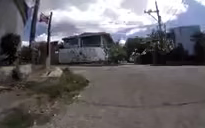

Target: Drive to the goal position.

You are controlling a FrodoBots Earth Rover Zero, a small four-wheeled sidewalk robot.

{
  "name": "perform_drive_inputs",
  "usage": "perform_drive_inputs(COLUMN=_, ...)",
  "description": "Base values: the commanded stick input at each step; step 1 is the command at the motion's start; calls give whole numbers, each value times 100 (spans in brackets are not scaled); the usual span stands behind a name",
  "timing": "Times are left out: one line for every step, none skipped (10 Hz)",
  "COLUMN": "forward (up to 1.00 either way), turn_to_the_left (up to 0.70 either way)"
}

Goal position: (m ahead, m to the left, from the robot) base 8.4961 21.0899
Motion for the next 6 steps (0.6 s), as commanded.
perform_drive_inputs(forward=70, turn_to_the_left=0)
perform_drive_inputs(forward=70, turn_to_the_left=0)
perform_drive_inputs(forward=70, turn_to_the_left=0)
perform_drive_inputs(forward=70, turn_to_the_left=0)
perform_drive_inputs(forward=70, turn_to_the_left=0)
perform_drive_inputs(forward=70, turn_to_the_left=0)
